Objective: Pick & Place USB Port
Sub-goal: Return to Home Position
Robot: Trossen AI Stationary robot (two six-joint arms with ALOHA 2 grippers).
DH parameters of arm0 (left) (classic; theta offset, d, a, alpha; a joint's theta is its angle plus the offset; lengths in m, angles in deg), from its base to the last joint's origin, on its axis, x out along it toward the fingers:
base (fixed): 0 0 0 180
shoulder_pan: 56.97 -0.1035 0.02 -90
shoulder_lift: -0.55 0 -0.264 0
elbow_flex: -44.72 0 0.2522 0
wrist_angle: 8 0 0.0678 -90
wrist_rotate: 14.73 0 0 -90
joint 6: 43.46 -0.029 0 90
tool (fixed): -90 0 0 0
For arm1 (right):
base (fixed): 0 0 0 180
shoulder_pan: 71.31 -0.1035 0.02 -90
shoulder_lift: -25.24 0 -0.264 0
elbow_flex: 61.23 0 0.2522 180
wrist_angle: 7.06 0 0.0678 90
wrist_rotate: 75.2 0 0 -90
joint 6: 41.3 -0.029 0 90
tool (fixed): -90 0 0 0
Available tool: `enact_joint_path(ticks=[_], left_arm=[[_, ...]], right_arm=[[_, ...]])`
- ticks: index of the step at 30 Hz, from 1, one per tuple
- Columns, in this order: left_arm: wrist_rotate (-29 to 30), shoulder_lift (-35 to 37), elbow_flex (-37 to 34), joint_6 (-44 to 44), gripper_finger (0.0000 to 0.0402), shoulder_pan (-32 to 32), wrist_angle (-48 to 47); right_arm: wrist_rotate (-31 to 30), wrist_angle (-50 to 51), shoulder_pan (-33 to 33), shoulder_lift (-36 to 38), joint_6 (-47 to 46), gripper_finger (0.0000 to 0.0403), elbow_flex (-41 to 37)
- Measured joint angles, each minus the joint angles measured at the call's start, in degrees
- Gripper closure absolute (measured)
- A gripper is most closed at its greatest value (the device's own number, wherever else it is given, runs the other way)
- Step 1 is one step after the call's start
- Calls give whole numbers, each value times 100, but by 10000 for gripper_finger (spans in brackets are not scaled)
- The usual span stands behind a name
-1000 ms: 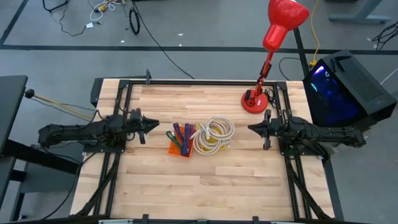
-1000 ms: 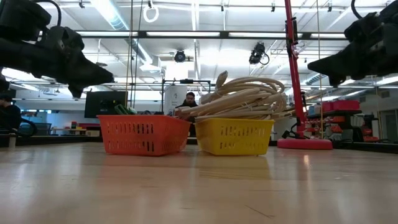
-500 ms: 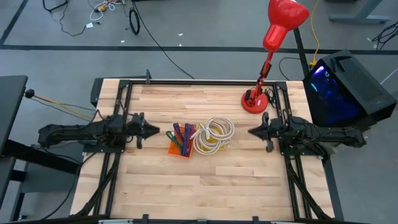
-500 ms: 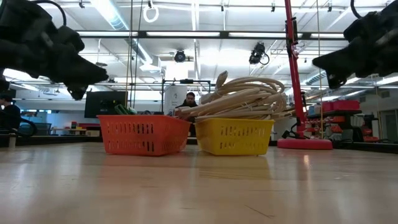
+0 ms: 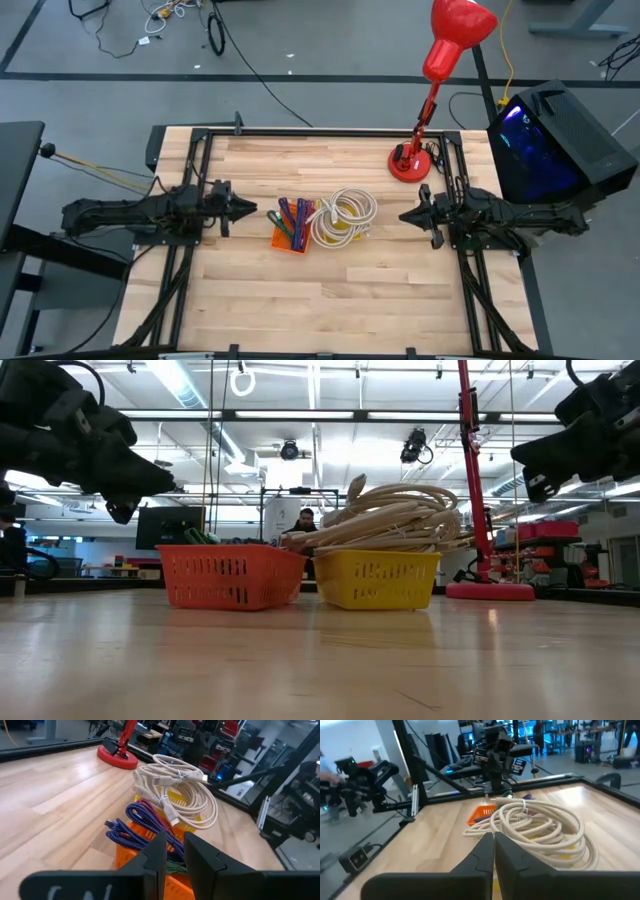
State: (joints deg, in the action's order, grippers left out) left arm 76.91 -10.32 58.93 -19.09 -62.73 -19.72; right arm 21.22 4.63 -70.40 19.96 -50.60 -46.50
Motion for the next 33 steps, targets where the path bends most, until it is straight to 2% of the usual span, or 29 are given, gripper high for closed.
enact_joint_path(ticks=[11,16,19,23,33], left_arm=[[-8,30,0,49,333,0,7],[-5,720,0,49,333,0,5],[18,1077,-2,51,333,2,112],[53,1075,-2,53,333,75,434],[7,1075,-2,53,333,317,391]], right_arm=[[2,0,0,7,-77,385,0],[2,4,0,532,-77,385,4],[2,-294,4,525,-77,385,-11],[-2,-476,-83,527,-77,385,1],[4,-513,-431,527,-75,385,0]])
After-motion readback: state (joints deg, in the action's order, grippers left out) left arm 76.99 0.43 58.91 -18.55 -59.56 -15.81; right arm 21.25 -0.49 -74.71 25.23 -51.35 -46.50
